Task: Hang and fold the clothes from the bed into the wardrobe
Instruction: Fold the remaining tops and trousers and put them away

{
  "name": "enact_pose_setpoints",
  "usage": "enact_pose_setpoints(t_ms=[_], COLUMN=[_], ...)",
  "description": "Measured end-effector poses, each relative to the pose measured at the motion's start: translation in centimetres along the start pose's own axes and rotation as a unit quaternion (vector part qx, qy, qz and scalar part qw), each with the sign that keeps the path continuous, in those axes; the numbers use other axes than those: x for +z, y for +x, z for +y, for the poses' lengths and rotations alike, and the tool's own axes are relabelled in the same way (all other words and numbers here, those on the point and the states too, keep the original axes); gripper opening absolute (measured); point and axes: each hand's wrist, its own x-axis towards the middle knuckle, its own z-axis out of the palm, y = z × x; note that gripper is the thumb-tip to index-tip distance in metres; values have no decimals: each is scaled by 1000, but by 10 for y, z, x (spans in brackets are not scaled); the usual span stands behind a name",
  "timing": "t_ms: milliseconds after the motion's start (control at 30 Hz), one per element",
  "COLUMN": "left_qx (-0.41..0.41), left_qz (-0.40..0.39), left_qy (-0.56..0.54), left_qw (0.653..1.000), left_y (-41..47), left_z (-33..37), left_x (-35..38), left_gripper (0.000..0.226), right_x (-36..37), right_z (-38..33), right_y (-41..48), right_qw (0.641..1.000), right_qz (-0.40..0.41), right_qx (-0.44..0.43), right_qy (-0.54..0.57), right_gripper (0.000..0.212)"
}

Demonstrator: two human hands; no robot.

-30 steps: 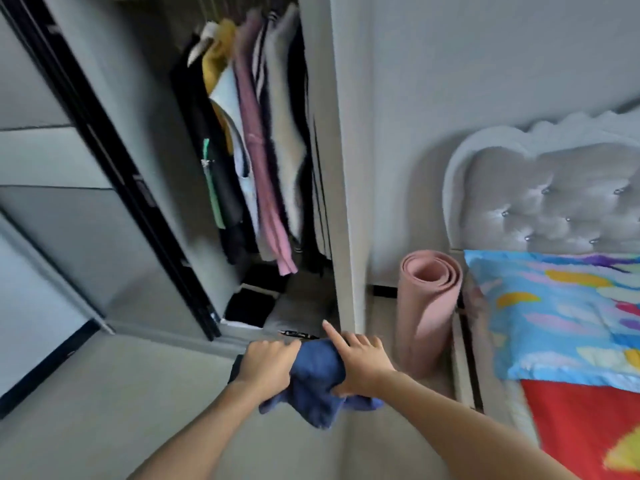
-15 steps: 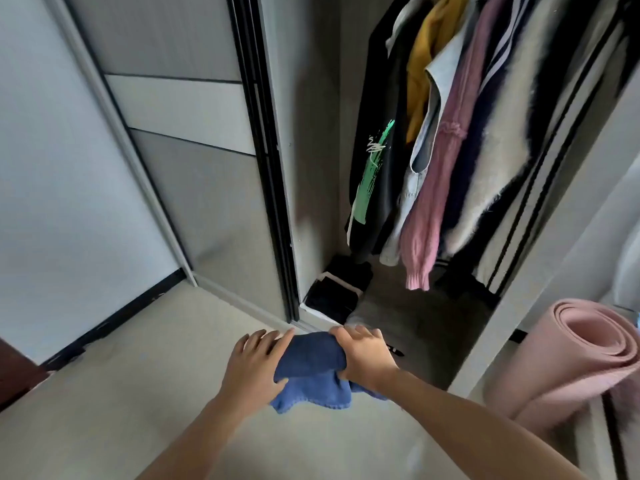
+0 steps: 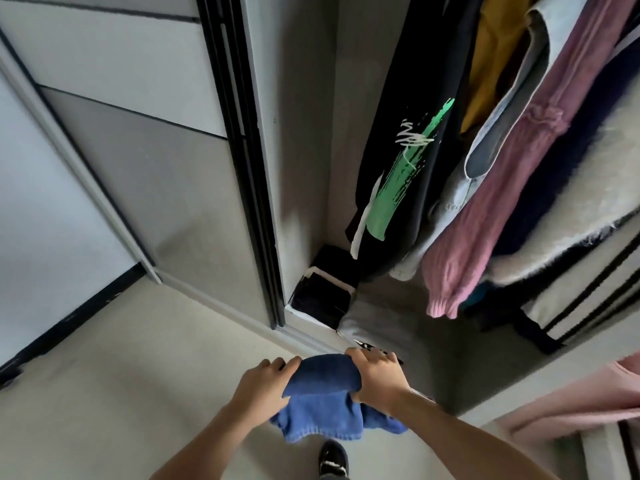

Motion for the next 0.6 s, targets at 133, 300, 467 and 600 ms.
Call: enact_pose_setpoints(t_ms=[133,300,467,600], left_qx=[3,21,84,177], left_qz=[-12,-19,-63,-54], left_qy=[-3,-15,-23,1], left_qw=[1000,999,994,983], left_y=[75,139,189,239], left_z=[-38,-79,-114,-139], left_x=[-2,-7,0,19], left_gripper=[96,101,100,95], right_x=[1,-7,-1,30], right_z=[17,22,20,17], right_y=[73,136,174,201], right_qw=[999,998,993,977], right_qz=[-4,1,23,92], right_qx=[35,60,112,178], right_qy=[21,24,42,71], right_gripper=[66,65,69,80])
